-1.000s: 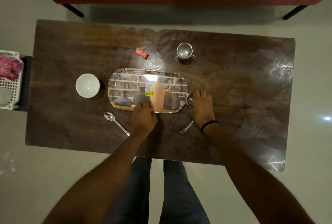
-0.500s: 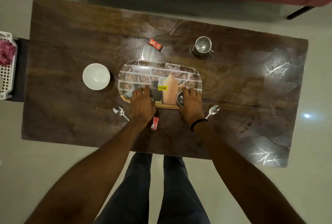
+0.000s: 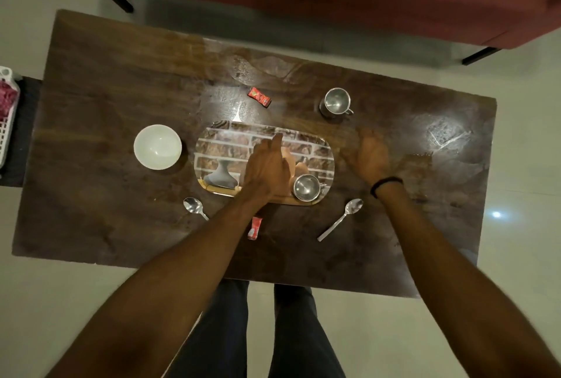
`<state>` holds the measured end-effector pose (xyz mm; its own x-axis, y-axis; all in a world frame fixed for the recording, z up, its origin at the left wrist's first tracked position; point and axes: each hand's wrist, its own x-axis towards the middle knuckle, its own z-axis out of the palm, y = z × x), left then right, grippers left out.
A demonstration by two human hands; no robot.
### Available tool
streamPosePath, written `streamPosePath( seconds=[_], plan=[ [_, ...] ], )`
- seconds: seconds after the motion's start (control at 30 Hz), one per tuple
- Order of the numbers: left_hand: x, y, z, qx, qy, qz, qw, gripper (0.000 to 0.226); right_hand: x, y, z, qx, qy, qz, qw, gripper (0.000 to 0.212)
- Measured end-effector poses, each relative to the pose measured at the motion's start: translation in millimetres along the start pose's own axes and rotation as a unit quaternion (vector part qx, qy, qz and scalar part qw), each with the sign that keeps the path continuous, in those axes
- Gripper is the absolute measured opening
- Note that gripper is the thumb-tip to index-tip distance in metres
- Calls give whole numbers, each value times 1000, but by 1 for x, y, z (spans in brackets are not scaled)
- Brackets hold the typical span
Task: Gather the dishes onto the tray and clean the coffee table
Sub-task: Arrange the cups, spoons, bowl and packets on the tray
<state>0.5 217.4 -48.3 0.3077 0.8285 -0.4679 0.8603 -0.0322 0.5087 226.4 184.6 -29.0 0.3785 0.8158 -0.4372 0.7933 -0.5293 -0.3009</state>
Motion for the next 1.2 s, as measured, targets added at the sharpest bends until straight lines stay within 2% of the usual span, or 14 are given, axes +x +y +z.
streamPosePath(
  seconds=[0.2,0.27,0.37,0.47,0.6,0.8,1.2],
  plan=[
    [53,39,9,-47,7,-1,999,73,98,-3,3,30,-39,-49,998,94],
    [70,56,13,-72,10,13,997,70,113,-6,13,49,-62,-71,994,98],
    [89,76,15,-90,22,55,994,55,122,-1,22,46,-38,-123,991,82],
    [93,80,15,-117,27,67,990,55,108,5,18,56,-20,-173,983,70],
    [63,59,10,-151,22,55,987,50,56,7,15,100,-52,-209,971,67],
    [17,23,22,-141,-27,6,990,47,17,9,53,68,-129,-241,960,69],
    [17,10,43,-140,12,22,990,47,26,11,71,31,-130,-253,958,74]
  ],
)
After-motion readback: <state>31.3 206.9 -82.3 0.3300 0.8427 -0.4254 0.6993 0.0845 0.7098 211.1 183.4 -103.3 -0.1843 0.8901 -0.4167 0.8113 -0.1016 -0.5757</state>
